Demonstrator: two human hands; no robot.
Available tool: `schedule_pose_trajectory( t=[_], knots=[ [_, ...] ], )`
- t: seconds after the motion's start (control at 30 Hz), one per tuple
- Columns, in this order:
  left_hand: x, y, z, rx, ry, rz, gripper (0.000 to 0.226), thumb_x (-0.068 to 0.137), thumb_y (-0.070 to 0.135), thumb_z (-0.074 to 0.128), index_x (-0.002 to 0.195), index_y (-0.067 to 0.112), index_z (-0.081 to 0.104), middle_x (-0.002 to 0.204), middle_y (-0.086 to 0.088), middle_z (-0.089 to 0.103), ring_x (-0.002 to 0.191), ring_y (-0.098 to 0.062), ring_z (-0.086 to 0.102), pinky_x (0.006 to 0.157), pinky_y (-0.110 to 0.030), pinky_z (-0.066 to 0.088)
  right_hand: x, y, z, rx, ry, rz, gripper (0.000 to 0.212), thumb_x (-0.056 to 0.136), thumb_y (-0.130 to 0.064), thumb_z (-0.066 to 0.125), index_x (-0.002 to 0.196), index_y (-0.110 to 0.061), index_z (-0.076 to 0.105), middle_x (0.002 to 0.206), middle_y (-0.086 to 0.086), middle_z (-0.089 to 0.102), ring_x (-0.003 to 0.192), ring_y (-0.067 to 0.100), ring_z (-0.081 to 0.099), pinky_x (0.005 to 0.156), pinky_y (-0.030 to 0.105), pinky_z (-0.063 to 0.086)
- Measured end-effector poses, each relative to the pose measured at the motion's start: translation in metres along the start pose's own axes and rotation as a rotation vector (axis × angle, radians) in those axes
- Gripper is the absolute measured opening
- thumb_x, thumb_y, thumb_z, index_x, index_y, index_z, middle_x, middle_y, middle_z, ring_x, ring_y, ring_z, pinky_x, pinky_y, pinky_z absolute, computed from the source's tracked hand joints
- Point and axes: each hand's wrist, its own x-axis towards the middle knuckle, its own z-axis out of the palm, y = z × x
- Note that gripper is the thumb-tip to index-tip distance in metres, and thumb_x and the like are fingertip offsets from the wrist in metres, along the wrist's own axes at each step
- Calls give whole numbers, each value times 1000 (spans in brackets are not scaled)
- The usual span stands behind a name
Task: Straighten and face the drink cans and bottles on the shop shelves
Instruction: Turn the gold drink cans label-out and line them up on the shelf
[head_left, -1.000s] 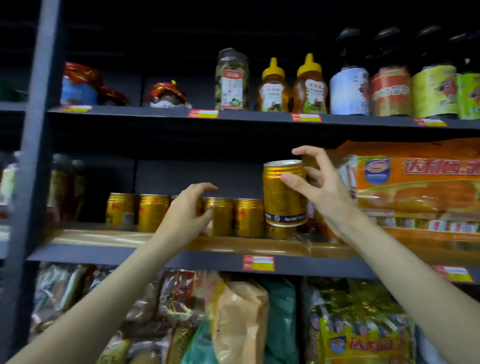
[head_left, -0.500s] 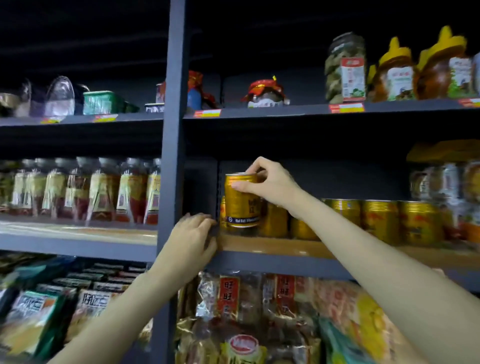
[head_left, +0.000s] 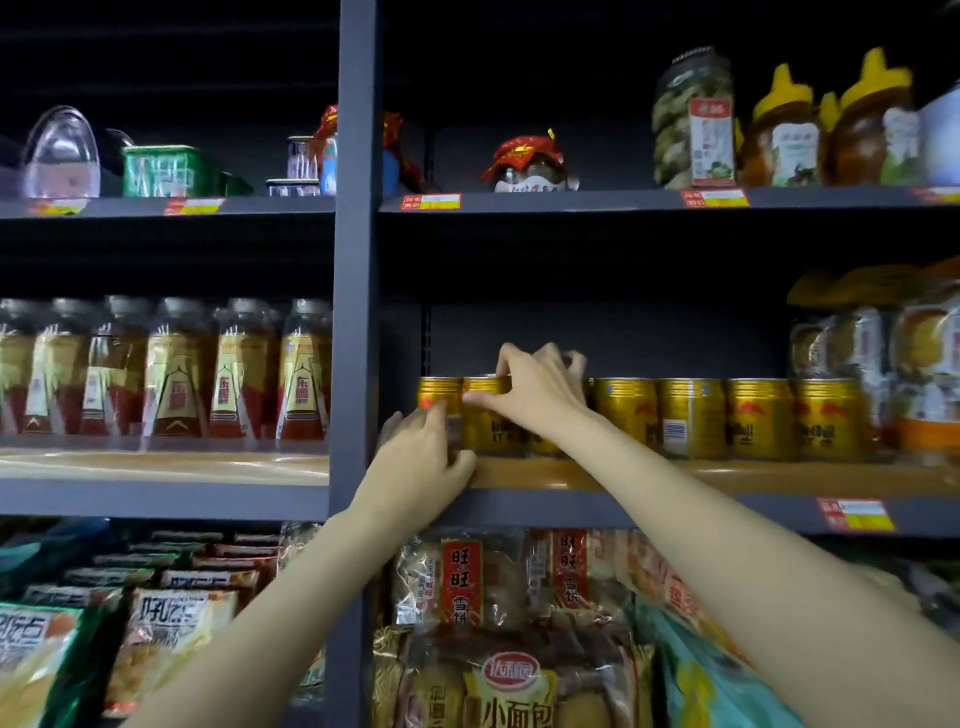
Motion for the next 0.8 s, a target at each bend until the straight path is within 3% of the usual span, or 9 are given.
schedule_pose_trajectory(
  t=[0.13,0.23,0.37,0.53,0.67,0.8],
  knots=[
    [-2,4,-1,40,60,16,51,90,23,48,137,11,34,126,-5,54,124,-19,45,115,-31,8,-5,13,-19,160,-91,-3,35,94,-49,47,111,-23,61,127,8,55,132,29,28,110,52,17],
    [4,19,1,97,86,65,56,88,21,49,140,9,32,128,-6,54,125,-20,45,116,-33,8,-11,48,-40,343,30,68,26,97,-38,46,108,-24,66,122,3,60,127,30,38,107,51,30],
    [23,61,17,47,134,166,52,89,20,51,137,8,36,132,-8,52,126,-22,44,114,-32,13,-32,112,-73,466,137,206,25,97,-25,48,107,-17,70,115,-1,64,116,17,50,94,26,35],
    [45,126,56,0,157,254,53,90,20,50,140,10,35,138,-6,47,131,-19,39,115,-30,10,-53,204,-111,388,228,313,19,97,-19,50,96,-20,69,99,-2,62,100,11,51,82,23,36],
    [66,185,90,-24,129,272,51,92,23,49,140,13,35,139,-5,46,131,-19,38,115,-32,11,-61,276,-132,335,126,360,19,95,-8,49,91,-17,65,99,9,65,94,26,59,80,33,46],
    [85,239,118,37,88,255,49,94,31,43,140,19,34,143,0,42,135,-18,32,115,-36,9,-58,329,-132,237,-117,345,31,91,2,52,117,-15,58,120,15,60,107,31,59,90,39,48]
  ],
)
